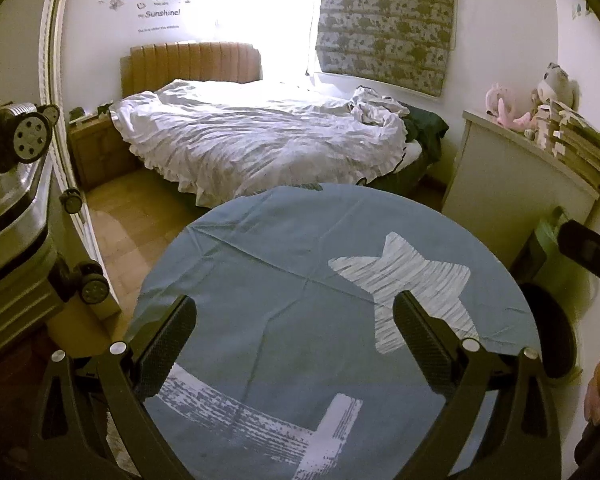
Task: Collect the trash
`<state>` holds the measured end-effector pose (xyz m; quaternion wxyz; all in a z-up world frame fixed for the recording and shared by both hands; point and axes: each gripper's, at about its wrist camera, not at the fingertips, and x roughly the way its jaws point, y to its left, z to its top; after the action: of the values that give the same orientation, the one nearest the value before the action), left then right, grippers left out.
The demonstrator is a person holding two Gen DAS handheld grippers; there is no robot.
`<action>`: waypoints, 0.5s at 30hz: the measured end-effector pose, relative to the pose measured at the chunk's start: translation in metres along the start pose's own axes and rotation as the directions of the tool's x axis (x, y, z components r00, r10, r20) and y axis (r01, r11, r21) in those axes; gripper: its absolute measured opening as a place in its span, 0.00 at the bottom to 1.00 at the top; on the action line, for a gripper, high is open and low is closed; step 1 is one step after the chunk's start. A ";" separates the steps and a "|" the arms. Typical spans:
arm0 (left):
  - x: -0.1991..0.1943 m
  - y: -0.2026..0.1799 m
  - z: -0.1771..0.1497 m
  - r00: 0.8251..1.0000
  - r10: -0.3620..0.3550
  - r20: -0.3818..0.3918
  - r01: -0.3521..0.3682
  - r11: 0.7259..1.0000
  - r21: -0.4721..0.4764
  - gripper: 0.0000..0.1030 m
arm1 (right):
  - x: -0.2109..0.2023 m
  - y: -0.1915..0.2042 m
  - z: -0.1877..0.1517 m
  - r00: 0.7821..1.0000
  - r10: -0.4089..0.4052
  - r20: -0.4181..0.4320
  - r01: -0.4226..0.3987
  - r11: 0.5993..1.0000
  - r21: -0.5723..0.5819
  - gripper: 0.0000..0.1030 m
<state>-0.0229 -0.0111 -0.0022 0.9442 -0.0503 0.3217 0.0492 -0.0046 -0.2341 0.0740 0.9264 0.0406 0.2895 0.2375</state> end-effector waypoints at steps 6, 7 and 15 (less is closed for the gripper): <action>0.003 0.000 0.000 1.000 -0.001 -0.007 0.001 1.000 0.000 0.95 | 0.004 0.000 -0.005 1.000 -0.002 -0.005 0.002 1.000 0.005 0.95; 0.003 0.000 0.000 1.000 -0.002 -0.008 0.002 1.000 0.000 0.95 | 0.004 0.000 -0.006 1.000 -0.002 -0.005 0.002 1.000 0.005 0.95; 0.009 0.001 0.000 1.000 -0.006 -0.022 0.006 1.000 -0.003 0.95 | 0.009 -0.002 -0.009 1.000 -0.006 -0.016 0.006 1.000 0.013 0.95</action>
<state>-0.0160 -0.0100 -0.0071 0.9407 -0.0532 0.3319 0.0464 -0.0022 -0.2317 0.0616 0.9244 0.0438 0.2985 0.2332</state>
